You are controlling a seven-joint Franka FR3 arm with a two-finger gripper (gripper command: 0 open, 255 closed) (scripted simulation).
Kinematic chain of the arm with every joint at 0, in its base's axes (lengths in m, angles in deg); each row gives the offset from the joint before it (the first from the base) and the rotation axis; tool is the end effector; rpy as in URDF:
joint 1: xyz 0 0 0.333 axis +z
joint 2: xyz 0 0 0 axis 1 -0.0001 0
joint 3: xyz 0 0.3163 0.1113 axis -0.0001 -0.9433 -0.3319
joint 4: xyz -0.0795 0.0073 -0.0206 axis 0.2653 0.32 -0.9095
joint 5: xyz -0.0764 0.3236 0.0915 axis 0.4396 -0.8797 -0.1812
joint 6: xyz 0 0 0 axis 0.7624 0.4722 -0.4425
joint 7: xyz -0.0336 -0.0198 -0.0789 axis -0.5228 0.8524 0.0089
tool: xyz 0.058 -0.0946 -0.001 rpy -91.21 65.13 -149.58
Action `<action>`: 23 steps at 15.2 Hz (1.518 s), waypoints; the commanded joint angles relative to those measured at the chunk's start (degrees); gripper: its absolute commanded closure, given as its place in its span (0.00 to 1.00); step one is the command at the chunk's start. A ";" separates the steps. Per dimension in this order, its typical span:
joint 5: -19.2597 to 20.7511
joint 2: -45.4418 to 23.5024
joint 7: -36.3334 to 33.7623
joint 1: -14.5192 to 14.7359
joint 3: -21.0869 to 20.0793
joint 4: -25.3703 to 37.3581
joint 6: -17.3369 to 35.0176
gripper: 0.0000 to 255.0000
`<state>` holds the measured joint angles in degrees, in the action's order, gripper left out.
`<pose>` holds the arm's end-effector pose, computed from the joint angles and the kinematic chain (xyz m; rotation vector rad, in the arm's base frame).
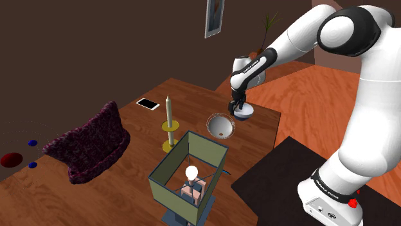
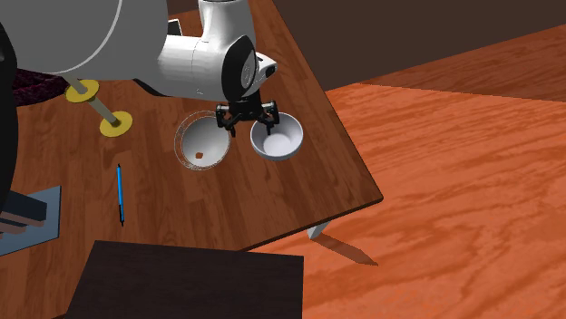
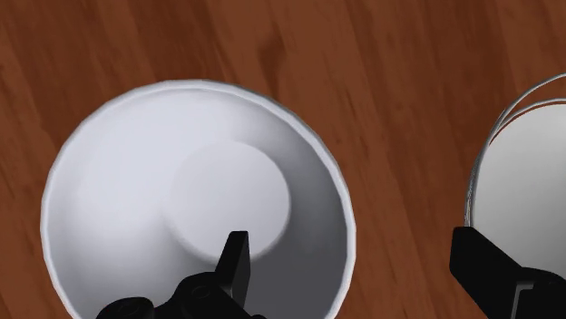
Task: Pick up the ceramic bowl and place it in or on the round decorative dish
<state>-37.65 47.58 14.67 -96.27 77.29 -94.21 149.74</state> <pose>0.5391 -0.0844 0.2662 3.0977 0.1903 -0.1684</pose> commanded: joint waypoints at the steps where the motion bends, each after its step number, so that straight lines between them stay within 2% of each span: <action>1: 0.00 0.00 0.00 0.00 0.00 0.00 0.00 0.00; 2: 0.00 0.00 0.00 0.00 0.00 0.00 0.00 1.00; 11: 0.00 0.00 0.00 0.00 0.00 0.00 0.01 1.00; 23: -0.01 6.93 0.33 0.10 0.03 0.74 -7.66 1.00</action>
<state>-37.65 53.93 14.98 -96.20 77.33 -93.74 142.93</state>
